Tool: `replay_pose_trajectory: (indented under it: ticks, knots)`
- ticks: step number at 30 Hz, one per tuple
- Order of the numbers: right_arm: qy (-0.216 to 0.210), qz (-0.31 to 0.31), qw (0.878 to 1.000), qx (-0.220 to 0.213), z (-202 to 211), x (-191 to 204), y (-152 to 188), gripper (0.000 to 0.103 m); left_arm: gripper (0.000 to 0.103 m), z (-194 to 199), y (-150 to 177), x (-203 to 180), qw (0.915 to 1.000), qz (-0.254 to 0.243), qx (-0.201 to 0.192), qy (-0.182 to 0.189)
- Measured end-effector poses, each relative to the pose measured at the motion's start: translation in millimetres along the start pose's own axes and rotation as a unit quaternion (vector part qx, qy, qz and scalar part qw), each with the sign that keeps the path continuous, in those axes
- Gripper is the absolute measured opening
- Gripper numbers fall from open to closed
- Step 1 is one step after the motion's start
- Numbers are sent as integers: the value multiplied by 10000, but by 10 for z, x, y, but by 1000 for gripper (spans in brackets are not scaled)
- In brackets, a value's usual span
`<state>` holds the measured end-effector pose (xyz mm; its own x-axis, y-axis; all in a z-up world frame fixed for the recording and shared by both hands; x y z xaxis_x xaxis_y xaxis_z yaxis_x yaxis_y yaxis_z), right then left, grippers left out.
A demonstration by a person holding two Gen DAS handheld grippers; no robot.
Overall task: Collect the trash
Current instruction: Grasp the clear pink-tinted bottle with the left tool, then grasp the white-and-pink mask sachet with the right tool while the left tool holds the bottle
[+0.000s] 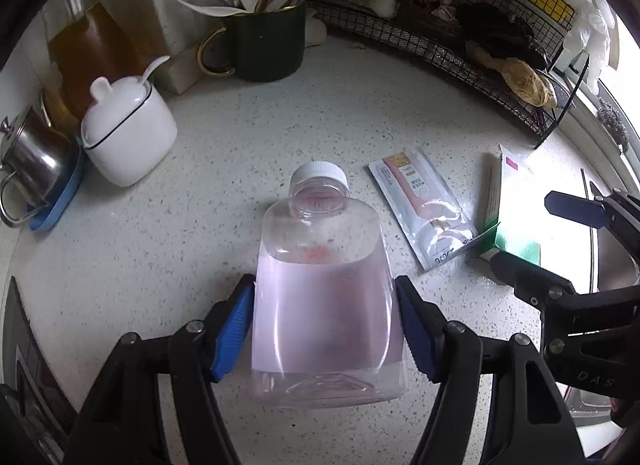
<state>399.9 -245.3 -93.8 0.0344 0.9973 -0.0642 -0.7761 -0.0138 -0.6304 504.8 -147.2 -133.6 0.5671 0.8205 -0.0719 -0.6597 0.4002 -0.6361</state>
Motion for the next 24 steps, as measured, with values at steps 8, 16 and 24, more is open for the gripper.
replay_pose_trajectory:
  ticks: [8,16,24]
  knots:
    - [-830,1012,9912,195,-202,181,30,73,66,24,224,41,9986,427,-12,-314]
    - [-1662,1741,9699,379,-484,228,5,68,66,39,303,32,9949,738,-46,-687]
    - [-2045,2169,9520,700,-650,440,70,20,66,127,417,-24,9923,858,-82,-888]
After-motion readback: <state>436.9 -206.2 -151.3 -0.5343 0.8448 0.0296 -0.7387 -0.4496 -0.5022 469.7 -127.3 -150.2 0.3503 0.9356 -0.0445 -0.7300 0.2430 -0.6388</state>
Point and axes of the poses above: each gripper's, at about its wrist camera, not at the fingertips, and z roughly against the way its jaws point, x to its left, y to its underside, the point moved 3 cm from there along -z, roughly the way its jaws point, and after that the axes turned 15 degrees about -x, right-handed, at the moved point
